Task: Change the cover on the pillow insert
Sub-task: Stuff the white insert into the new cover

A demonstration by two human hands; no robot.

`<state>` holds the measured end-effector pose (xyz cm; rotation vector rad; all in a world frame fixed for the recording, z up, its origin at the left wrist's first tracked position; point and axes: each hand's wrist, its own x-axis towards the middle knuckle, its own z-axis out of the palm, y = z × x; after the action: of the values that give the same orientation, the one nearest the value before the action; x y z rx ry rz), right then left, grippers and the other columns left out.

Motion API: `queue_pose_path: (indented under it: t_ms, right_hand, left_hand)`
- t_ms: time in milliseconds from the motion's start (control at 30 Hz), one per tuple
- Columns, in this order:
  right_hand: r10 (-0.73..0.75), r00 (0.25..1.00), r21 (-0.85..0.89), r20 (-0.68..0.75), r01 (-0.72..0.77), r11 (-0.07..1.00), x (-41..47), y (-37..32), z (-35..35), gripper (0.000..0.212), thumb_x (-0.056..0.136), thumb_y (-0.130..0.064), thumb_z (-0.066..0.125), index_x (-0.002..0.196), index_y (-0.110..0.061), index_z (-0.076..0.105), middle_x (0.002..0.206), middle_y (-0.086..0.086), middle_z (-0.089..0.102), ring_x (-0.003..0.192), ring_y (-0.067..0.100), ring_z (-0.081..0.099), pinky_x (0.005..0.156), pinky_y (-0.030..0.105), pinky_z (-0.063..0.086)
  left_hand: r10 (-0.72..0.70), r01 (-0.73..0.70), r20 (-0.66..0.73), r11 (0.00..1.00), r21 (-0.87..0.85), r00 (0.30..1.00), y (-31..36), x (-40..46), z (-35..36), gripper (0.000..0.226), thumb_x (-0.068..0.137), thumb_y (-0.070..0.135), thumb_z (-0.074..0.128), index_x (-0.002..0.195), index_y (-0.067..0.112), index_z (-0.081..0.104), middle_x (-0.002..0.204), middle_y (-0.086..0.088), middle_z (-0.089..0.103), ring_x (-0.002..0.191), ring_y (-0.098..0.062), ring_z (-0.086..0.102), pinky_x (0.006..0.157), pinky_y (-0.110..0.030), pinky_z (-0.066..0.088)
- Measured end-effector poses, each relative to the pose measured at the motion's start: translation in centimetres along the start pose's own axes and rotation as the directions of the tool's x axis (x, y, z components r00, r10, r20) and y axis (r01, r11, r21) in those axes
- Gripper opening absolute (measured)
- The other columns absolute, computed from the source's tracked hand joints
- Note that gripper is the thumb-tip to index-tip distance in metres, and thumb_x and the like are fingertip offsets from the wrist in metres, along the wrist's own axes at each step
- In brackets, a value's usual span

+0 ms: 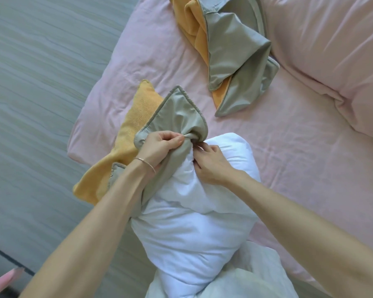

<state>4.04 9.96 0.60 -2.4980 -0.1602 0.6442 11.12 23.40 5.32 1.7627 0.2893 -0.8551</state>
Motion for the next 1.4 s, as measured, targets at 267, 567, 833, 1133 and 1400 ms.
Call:
queue_pose_path:
  t_ms: [267,567,833,1133,1400]
  right_hand:
    - [-0.326,0.903,0.025,-0.280,0.347,0.938,-1.3,-2.7,0.6,0.013,0.079,-0.017,0.033,0.082,-0.014,0.046,0.093,0.008,0.062,0.100,0.021,0.044,0.066,0.036,0.039]
    - [-0.093,0.977,-0.054,-0.193,0.084,0.995,1.4,-2.2,0.2,0.029,0.070,-0.013,0.039,0.082,-0.009,0.065,0.084,0.007,0.068,0.086,0.026,0.063,0.067,0.036,0.043]
    - [0.056,0.813,0.015,-0.580,-0.058,0.998,-1.1,0.3,-0.3,0.039,0.079,-0.014,0.040,0.110,-0.005,0.062,0.111,0.010,0.064,0.103,0.025,0.054,0.087,0.035,0.034]
    - [-0.248,0.873,-0.262,-0.420,0.145,0.954,-1.6,-3.0,3.3,0.032,0.082,-0.011,0.047,0.108,-0.008,0.065,0.120,0.010,0.061,0.115,0.028,0.055,0.090,0.037,0.036]
    - [-0.344,0.915,-0.317,-0.213,0.268,0.910,-1.3,-4.2,3.6,0.048,0.086,-0.028,0.037,0.126,-0.008,0.056,0.134,0.012,0.052,0.128,0.029,0.044,0.108,0.047,0.026]
  left_hand:
    - [0.022,-0.025,-0.090,0.999,-0.029,0.996,0.7,1.0,-0.9,0.021,0.090,0.004,0.054,0.071,0.012,0.061,0.048,0.011,0.062,0.047,0.002,0.056,0.052,-0.011,0.047]
    - [0.206,-0.166,-0.186,0.964,0.210,0.961,-0.7,0.5,-0.7,0.012,0.087,0.007,0.059,0.095,0.003,0.067,0.076,0.004,0.065,0.067,0.004,0.059,0.073,-0.017,0.048]
    - [0.765,-0.442,-0.095,0.463,0.769,0.637,-7.3,-3.7,-1.5,0.005,0.085,0.018,0.052,0.088,0.021,0.052,0.078,-0.009,0.056,0.075,-0.018,0.050,0.062,-0.028,0.043]
    - [0.721,-0.256,-0.066,0.328,0.909,0.690,-7.1,-1.1,-3.3,0.025,0.081,0.029,0.051,0.083,0.010,0.066,0.078,-0.007,0.064,0.066,-0.030,0.057,0.058,-0.035,0.047]
    - [0.152,-0.105,-0.292,0.980,0.168,0.944,-3.5,0.3,-6.4,0.008,0.085,0.007,0.062,0.083,0.006,0.069,0.061,0.014,0.066,0.060,0.006,0.056,0.068,-0.016,0.045]
